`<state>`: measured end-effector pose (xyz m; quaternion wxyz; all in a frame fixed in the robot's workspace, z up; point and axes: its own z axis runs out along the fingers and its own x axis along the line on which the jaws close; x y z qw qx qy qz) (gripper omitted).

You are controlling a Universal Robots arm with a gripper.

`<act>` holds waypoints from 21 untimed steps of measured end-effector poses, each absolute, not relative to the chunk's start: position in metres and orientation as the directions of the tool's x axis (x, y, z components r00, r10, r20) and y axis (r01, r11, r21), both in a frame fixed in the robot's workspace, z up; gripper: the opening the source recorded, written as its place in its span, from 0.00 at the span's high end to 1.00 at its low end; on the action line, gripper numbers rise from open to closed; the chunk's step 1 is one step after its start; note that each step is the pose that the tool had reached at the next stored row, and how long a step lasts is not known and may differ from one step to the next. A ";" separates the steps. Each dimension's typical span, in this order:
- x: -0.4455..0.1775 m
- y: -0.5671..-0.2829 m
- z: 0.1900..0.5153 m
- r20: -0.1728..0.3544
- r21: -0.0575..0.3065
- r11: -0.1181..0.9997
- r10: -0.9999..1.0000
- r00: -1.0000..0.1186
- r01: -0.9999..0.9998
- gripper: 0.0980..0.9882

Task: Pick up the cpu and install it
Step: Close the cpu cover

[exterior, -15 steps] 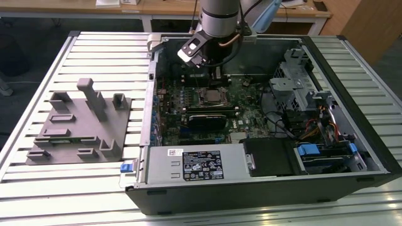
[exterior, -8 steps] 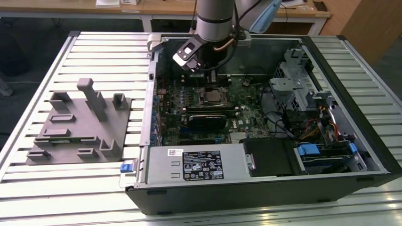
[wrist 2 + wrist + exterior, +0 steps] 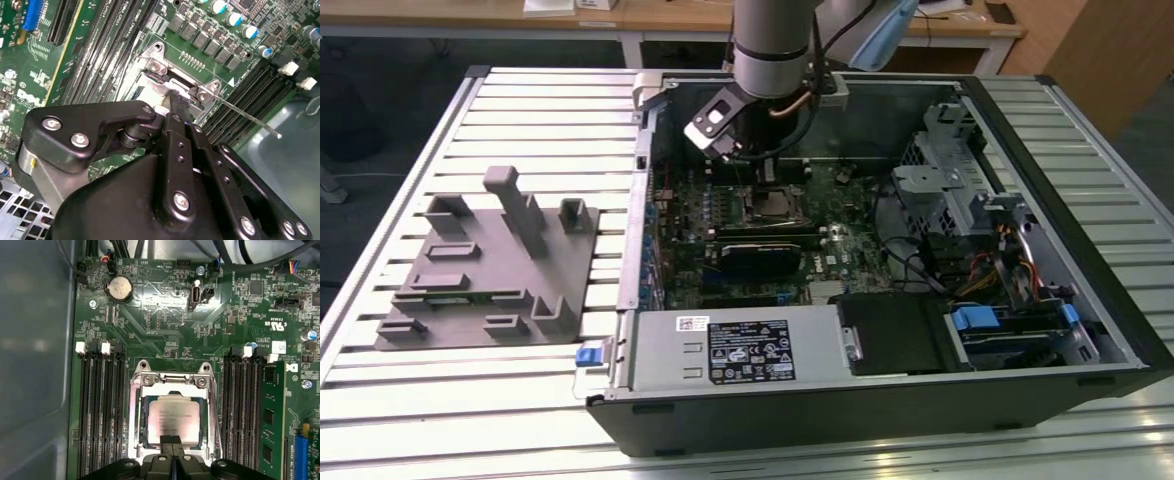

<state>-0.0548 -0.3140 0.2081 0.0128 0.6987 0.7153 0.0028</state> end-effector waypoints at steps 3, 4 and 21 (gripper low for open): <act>-0.055 -0.314 0.206 -0.014 0.022 0.024 1.000 -0.024 0.999 0.99; -0.055 -0.314 0.205 -0.014 0.022 0.024 1.000 -0.023 0.999 0.99; -0.050 -0.314 0.201 -0.015 0.022 0.024 1.000 -0.023 0.999 0.99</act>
